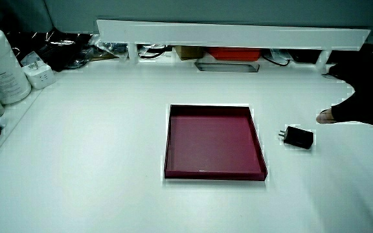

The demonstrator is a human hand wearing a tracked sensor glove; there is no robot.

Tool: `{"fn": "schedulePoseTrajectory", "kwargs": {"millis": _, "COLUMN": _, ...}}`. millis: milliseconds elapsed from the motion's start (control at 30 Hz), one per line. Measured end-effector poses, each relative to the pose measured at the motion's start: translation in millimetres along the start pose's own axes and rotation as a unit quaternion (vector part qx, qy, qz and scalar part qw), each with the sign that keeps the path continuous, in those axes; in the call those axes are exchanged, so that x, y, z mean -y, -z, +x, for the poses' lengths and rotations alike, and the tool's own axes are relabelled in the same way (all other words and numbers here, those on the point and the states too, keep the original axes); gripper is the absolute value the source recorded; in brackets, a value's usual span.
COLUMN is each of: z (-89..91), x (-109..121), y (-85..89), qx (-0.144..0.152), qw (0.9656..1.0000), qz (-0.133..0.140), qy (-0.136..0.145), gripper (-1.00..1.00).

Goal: Pick charger from desk

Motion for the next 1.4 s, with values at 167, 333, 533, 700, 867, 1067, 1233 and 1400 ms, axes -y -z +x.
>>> {"fn": "schedulePoseTrajectory", "kwargs": {"millis": 167, "z": 5.0, "x": -15, "y": 0.6, "qx": -0.021, "qw": 0.9998, "qz": -0.004, "qy": 0.004, "gripper": 0.00}}
{"fn": "schedulePoseTrajectory", "kwargs": {"millis": 333, "z": 14.0, "x": -35, "y": 9.4, "qx": -0.038, "qw": 0.9991, "qz": -0.014, "qy": 0.009, "gripper": 0.00}}
{"fn": "schedulePoseTrajectory", "kwargs": {"millis": 533, "z": 25.4, "x": -61, "y": 24.4, "qx": -0.048, "qw": 0.9980, "qz": -0.030, "qy": 0.028, "gripper": 0.00}}
{"fn": "schedulePoseTrajectory", "kwargs": {"millis": 700, "z": 38.2, "x": -82, "y": 40.3, "qx": -0.071, "qw": 0.9961, "qz": -0.038, "qy": 0.036, "gripper": 0.00}}
{"fn": "schedulePoseTrajectory", "kwargs": {"millis": 867, "z": 51.5, "x": -100, "y": 55.4, "qx": -0.081, "qw": 0.9935, "qz": -0.050, "qy": 0.061, "gripper": 0.00}}
{"fn": "schedulePoseTrajectory", "kwargs": {"millis": 1067, "z": 65.8, "x": -116, "y": 74.0, "qx": -0.092, "qw": 0.9899, "qz": -0.065, "qy": 0.085, "gripper": 0.00}}
{"fn": "schedulePoseTrajectory", "kwargs": {"millis": 1233, "z": 75.2, "x": -125, "y": 93.6, "qx": -0.097, "qw": 0.9862, "qz": -0.087, "qy": 0.102, "gripper": 0.00}}
{"fn": "schedulePoseTrajectory", "kwargs": {"millis": 1400, "z": 80.9, "x": -131, "y": 107.0, "qx": -0.099, "qw": 0.9837, "qz": -0.100, "qy": 0.112, "gripper": 0.00}}
